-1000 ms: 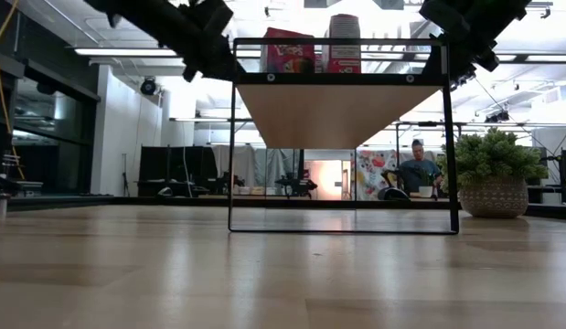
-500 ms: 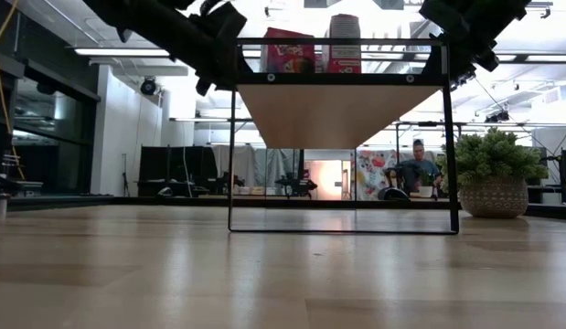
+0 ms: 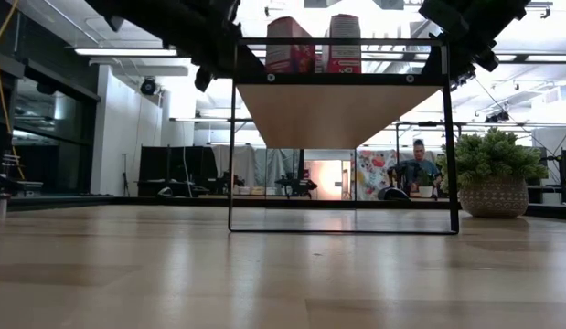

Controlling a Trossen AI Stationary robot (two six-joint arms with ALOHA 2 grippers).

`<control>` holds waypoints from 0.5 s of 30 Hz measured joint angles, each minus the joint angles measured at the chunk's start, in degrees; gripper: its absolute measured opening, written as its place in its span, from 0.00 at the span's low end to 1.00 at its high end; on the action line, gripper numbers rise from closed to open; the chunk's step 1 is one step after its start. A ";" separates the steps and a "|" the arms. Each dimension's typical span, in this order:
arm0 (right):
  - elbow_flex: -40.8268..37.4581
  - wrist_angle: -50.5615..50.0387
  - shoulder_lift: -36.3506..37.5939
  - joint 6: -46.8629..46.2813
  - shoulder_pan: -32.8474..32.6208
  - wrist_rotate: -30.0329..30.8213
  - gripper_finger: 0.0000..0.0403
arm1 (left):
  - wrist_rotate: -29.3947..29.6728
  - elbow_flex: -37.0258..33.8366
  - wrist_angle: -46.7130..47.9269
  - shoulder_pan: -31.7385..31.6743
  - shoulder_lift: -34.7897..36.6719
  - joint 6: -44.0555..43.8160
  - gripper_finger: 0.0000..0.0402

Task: Stack cereal on shelf
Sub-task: Put the red cereal box on the shelf

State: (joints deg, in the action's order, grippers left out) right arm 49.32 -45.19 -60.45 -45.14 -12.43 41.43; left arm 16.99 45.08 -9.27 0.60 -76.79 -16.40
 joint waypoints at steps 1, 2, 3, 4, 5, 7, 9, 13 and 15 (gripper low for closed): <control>0.00 0.00 0.00 -0.01 0.02 0.00 0.00 | 0.01 0.00 -0.18 0.37 0.00 -0.41 0.00; 0.00 0.00 0.00 -0.01 0.02 0.00 0.00 | 0.04 0.00 -0.30 0.76 0.00 -0.94 0.00; 0.00 0.00 0.00 -0.01 0.00 0.00 0.00 | 0.05 0.00 -0.44 1.18 0.00 -1.39 0.00; 0.00 0.00 0.00 0.01 0.00 -0.02 0.00 | 0.07 0.00 -0.67 1.59 0.00 -1.53 0.00; 0.00 0.02 0.00 0.00 0.00 -0.02 0.00 | 0.09 0.00 -1.07 2.01 0.00 -1.57 0.00; 0.00 0.02 0.00 0.00 0.01 -0.02 0.00 | 0.07 0.00 -1.81 2.76 0.00 -1.99 0.00; 0.00 0.04 0.00 -0.01 0.00 -0.02 0.00 | 0.05 0.00 -2.14 3.38 0.00 -2.49 0.00; 0.00 0.07 0.00 -0.01 0.02 -0.02 0.00 | 0.07 0.00 -2.50 4.13 0.00 -2.92 0.00; 0.00 0.09 0.00 0.00 0.00 -0.02 0.00 | 0.07 0.00 -2.77 4.40 0.00 -3.02 0.00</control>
State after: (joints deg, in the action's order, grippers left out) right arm 49.32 -45.10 -60.45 -45.14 -12.42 41.41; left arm 17.06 45.08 -12.03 5.01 -76.79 -19.42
